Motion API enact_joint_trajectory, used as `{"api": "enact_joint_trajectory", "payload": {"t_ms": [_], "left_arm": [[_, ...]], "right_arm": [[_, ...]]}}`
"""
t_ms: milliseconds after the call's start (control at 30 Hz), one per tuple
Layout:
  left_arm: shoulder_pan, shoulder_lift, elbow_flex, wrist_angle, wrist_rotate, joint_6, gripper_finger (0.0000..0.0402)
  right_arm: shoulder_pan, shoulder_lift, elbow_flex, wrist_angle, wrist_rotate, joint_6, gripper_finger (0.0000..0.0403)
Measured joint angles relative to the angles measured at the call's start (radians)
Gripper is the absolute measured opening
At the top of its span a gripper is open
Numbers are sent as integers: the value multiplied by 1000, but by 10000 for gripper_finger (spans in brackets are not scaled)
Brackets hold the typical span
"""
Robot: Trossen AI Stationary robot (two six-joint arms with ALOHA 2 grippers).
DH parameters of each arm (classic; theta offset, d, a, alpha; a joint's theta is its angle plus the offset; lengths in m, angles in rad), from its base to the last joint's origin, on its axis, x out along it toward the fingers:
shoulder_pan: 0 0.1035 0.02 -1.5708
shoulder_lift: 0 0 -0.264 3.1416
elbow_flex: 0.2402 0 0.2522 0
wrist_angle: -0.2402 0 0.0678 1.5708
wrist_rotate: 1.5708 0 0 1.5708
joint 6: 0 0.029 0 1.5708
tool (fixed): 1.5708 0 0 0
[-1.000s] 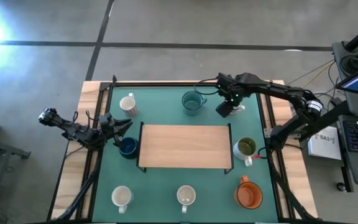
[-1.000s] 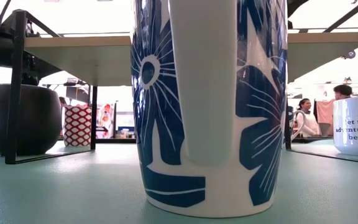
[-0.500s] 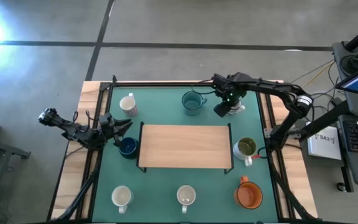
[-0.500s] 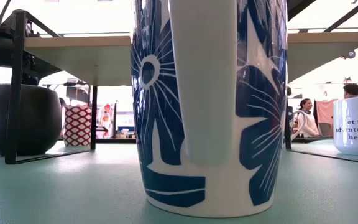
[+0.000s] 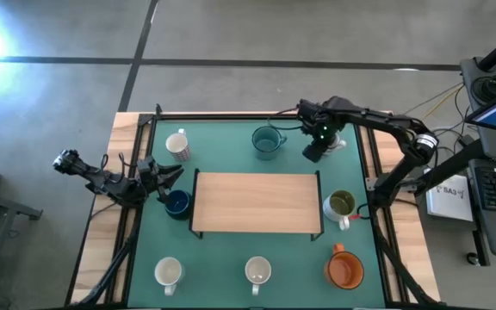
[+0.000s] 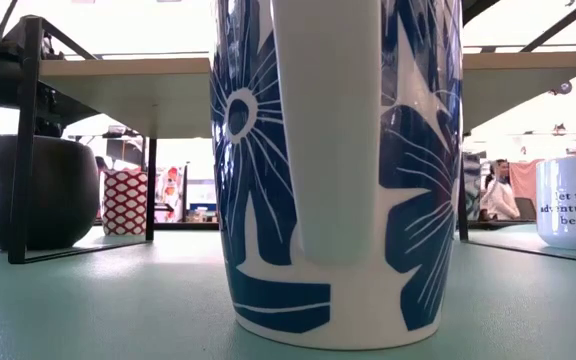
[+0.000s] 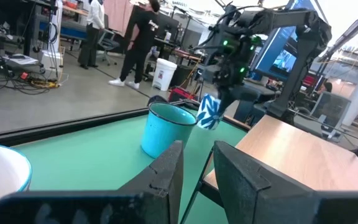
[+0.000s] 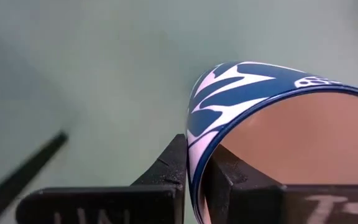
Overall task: Place coffee mugs
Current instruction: Put the top blue patterned mug on the shelf
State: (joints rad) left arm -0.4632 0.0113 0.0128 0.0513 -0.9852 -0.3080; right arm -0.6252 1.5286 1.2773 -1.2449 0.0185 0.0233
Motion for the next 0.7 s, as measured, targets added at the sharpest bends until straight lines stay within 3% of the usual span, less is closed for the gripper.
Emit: {"api": "enact_joint_trajectory", "payload": {"t_ms": [400,700], "left_arm": [[0,0,0,0,0,0,72],[0,0,0,0,0,0,72]], "right_arm": [[89,-55,289,-197,0,-249,15],[299,-56,422,-220,-2,-348,14]]}}
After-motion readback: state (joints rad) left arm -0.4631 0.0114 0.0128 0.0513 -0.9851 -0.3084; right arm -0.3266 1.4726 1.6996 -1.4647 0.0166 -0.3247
